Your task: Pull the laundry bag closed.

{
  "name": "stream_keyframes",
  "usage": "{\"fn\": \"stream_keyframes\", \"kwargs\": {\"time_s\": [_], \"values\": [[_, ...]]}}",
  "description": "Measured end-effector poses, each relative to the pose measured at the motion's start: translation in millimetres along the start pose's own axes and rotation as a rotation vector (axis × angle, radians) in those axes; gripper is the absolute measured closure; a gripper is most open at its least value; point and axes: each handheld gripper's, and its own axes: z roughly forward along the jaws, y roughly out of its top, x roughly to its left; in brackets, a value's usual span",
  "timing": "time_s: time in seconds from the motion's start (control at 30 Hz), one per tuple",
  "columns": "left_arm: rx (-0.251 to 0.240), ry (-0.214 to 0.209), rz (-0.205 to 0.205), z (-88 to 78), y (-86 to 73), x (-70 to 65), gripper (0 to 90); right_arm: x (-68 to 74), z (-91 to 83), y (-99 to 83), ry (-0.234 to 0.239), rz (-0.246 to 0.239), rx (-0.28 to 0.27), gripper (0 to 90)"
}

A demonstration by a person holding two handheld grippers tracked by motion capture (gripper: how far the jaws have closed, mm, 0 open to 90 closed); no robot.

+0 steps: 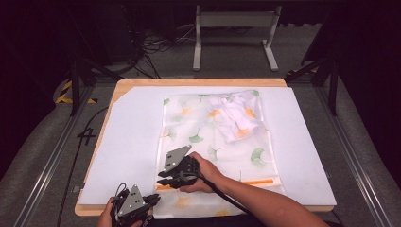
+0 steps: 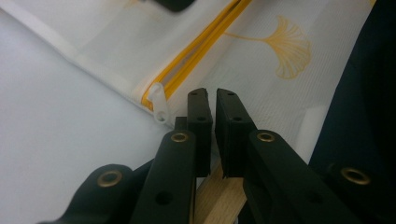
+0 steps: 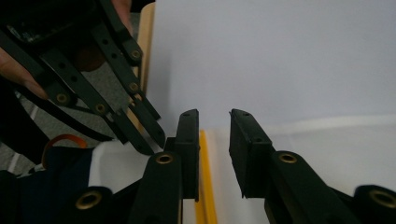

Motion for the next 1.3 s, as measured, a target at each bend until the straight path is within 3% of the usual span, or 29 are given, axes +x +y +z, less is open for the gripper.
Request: {"fn": "stream_keyframes", "kwargs": {"time_s": [0.2,0.23,0.33,0.47,0.5,0.67,0.77,0.83,0.93,1.17,1.3], "values": [[0.002,-0.008,0.014,1.5,-0.9,0.2,84.6,6.8,32.8,7.9,0.046,-0.018,0.080,70.1],[0.004,-0.006,0.023,1.3,-1.1,-0.1,84.9,5.8,39.3,6.7,0.038,-0.015,0.097,70.2],[0.003,-0.012,0.021,1.2,-1.3,0.2,86.2,0.8,47.0,3.1,0.071,0.017,0.121,68.9],[0.003,-0.020,0.018,1.1,-1.4,1.3,86.6,-1.4,49.0,3.1,0.069,0.010,0.128,70.3],[0.004,-0.019,0.014,1.0,-1.3,1.2,86.8,-0.2,49.5,3.4,0.068,-0.007,0.132,76.2],[0.006,-0.024,0.015,0.9,-1.4,2.0,87.5,2.6,49.6,4.5,0.060,-0.044,0.140,79.2],[0.003,-0.029,0.004,1.0,-1.8,2.7,87.6,-0.8,46.3,3.5,0.058,-0.017,0.120,89.4],[0.003,-0.032,0.007,0.9,-1.7,3.3,87.6,-4.2,44.2,1.6,0.070,0.012,0.108,89.9],[0.004,-0.036,0.001,0.9,-1.8,3.5,87.6,-2.6,42.4,0.4,0.060,-0.001,0.102,90.0],[0.007,-0.034,0.009,1.0,-1.5,3.4,87.6,-2.5,34.2,-3.2,0.070,0.042,0.060,90.0],[0.006,-0.034,0.009,1.0,-1.5,3.3,87.7,-0.5,26.6,-5.6,0.059,0.041,0.037,90.0]]}}
